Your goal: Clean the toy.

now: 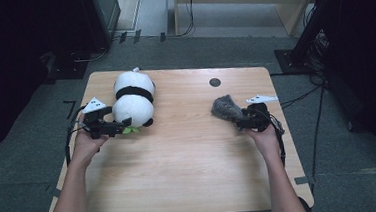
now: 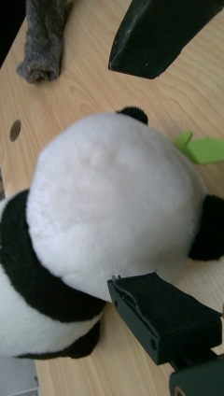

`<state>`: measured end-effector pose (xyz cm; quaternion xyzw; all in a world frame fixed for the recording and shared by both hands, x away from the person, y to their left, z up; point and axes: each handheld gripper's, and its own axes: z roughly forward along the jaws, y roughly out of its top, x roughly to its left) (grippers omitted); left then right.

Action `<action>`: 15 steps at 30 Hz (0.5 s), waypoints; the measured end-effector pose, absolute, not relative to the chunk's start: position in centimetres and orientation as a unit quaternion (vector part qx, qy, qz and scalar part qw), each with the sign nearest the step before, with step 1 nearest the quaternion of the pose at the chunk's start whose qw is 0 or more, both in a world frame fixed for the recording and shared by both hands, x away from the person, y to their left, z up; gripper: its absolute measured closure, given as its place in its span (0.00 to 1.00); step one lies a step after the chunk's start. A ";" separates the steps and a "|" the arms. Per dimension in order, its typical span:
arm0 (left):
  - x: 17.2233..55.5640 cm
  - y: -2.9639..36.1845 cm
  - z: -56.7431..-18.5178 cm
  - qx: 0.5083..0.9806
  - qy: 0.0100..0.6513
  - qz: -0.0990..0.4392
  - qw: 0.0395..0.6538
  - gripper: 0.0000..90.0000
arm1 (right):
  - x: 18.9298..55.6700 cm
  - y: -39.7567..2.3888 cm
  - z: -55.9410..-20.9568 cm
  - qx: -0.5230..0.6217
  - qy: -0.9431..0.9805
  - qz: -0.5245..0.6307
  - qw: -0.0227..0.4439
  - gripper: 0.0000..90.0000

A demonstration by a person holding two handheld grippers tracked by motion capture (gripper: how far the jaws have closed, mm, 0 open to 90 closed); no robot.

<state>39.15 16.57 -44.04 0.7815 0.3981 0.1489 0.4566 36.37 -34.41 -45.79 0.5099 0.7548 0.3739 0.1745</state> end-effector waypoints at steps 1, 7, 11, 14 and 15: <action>39.0 16.4 -43.9 0.785 0.396 0.153 0.452 0.00 | 36.1 -34.2 -45.7 0.506 0.757 0.374 0.176 0.43; 37.9 14.8 -43.1 0.784 0.385 0.154 0.461 0.00 | 34.8 -33.3 -44.9 0.494 0.759 0.384 0.181 0.41; 36.9 13.0 -43.0 0.792 0.366 0.154 0.463 0.00 | 34.1 -32.1 -44.8 0.481 0.765 0.390 0.179 0.42; 36.2 11.6 -43.3 0.800 0.351 0.150 0.464 0.00 | 33.8 -31.1 -44.8 0.470 0.771 0.392 0.177 0.42; 36.1 11.1 -43.5 0.802 0.347 0.146 0.464 0.00 | 33.7 -30.8 -44.8 0.467 0.772 0.394 0.177 0.42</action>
